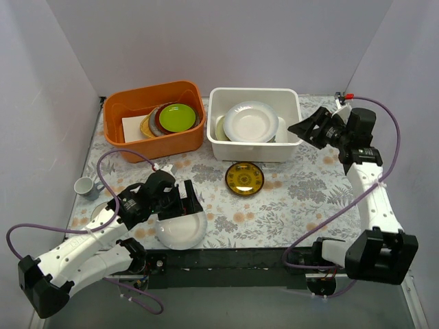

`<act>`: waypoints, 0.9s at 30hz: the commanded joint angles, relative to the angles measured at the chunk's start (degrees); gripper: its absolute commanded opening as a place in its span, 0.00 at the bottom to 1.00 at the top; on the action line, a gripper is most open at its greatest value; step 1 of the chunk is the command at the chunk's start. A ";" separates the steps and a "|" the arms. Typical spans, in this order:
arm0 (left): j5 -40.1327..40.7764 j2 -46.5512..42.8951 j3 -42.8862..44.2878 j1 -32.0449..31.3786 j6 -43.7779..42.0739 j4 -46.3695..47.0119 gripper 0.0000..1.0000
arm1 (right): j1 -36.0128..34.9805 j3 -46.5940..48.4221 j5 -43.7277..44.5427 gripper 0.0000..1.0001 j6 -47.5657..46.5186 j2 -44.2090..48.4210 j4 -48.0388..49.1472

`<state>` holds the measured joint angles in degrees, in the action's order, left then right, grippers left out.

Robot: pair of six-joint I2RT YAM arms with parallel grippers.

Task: Place the plates into the plastic bin on the countertop
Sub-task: Pick up the plate at the center of the board.

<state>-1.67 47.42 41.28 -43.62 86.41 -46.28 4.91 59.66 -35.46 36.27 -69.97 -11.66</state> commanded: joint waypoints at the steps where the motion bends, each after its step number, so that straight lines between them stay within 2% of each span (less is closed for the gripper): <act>1: 0.97 0.13 1.97 -0.15 1.74 0.05 0.98 | -0.51 -1.47 -3.03 0.72 -4.80 7.46 -3.89; 8: 0.44 0.74 0.82 -0.51 3.85 2.51 0.98 | -2.53 -7.70 -5.14 0.74 -8.06 14.51 -8.03; 12: 0.97 2.06 0.91 -0.68 5.78 1.90 0.98 | -4.82 -15.95 -4.27 0.74 -7.71 18.64 -6.27; 19: 4.22 4.35 1.00 -1.73 8.33 1.02 0.98 | -13.06 -26.77 -1.98 0.74 -5.16 22.95 -1.80; 27: 4.66 2.77 -0.58 -2.26 10.18 0.67 0.98 | -21.86 -33.72 2.67 0.74 -1.56 22.78 3.74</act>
<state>1.39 51.83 41.60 -45.45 95.07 -45.01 -13.41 28.18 -35.59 32.42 -47.51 -14.11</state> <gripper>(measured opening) 0.982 0.739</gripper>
